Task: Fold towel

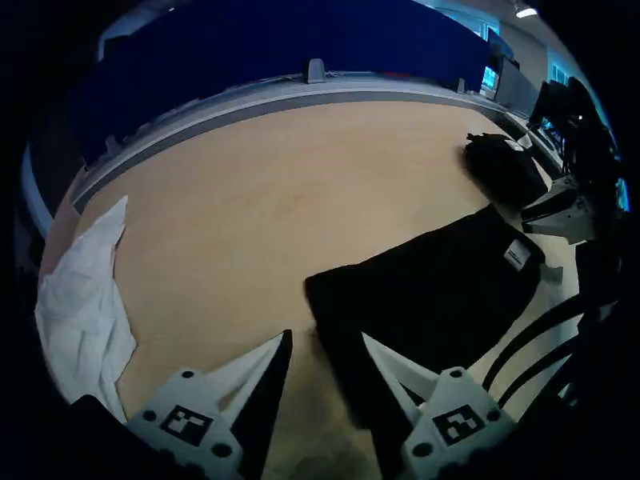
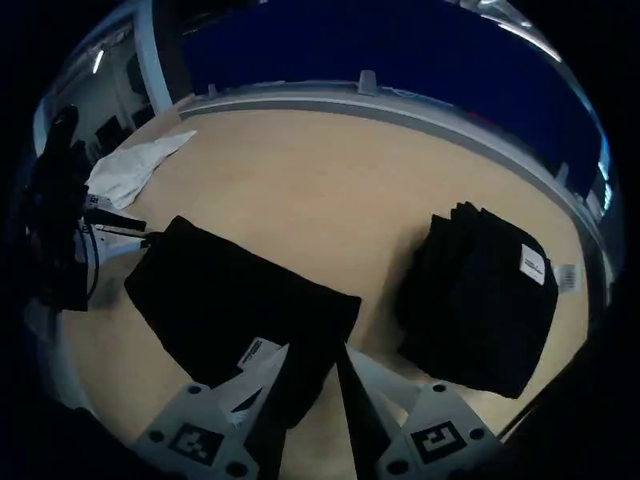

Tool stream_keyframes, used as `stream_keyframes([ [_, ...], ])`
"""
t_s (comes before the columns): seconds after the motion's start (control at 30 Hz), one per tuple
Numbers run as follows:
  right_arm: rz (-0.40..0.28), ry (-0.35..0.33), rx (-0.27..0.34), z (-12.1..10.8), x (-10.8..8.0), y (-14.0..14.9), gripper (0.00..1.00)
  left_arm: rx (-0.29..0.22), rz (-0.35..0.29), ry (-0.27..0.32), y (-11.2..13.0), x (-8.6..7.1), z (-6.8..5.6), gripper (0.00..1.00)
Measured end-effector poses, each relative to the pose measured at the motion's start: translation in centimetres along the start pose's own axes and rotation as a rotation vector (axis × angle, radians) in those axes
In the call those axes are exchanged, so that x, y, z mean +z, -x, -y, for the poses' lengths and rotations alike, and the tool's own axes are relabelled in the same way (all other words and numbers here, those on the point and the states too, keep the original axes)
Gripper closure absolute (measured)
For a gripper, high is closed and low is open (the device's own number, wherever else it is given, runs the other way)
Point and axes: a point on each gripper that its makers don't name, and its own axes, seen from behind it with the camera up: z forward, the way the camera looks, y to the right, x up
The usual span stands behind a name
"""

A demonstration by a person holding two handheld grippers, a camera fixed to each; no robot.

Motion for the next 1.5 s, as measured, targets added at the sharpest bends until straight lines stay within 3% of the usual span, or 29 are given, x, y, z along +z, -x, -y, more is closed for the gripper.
stream_keyframes([
  [0.07,-0.008,0.006,0.001,0.0,-0.2,-0.1,0.45,-0.009,-0.006,-0.005,0.0,-0.1,0.3,0.29],
  [0.13,-0.014,0.011,0.003,-0.1,-0.4,-0.1,0.35,-0.013,-0.009,-0.012,0.0,-0.2,0.6,0.08],
  [0.2,-0.019,0.014,0.006,-0.1,-0.6,0.0,0.33,-0.015,-0.013,-0.020,0.1,-0.4,0.8,0.06],
  [0.33,-0.026,0.009,0.016,0.0,-1.2,0.3,0.25,-0.021,-0.023,-0.028,0.2,-1.1,1.0,0.06],
  [0.6,-0.027,0.005,0.014,0.3,-2.5,1.2,0.25,-0.084,-0.035,-0.034,1.3,-3.2,1.3,0.06],
  [1.17,0.021,-0.064,-0.060,2.9,-4.8,5.6,0.25,-0.210,-0.035,-0.087,7.4,-9.0,2.1,0.06],
  [1.5,0.040,-0.083,-0.087,3.2,-4.6,6.4,0.25,-0.237,-0.026,-0.096,9.1,-10.1,1.8,0.06],
])
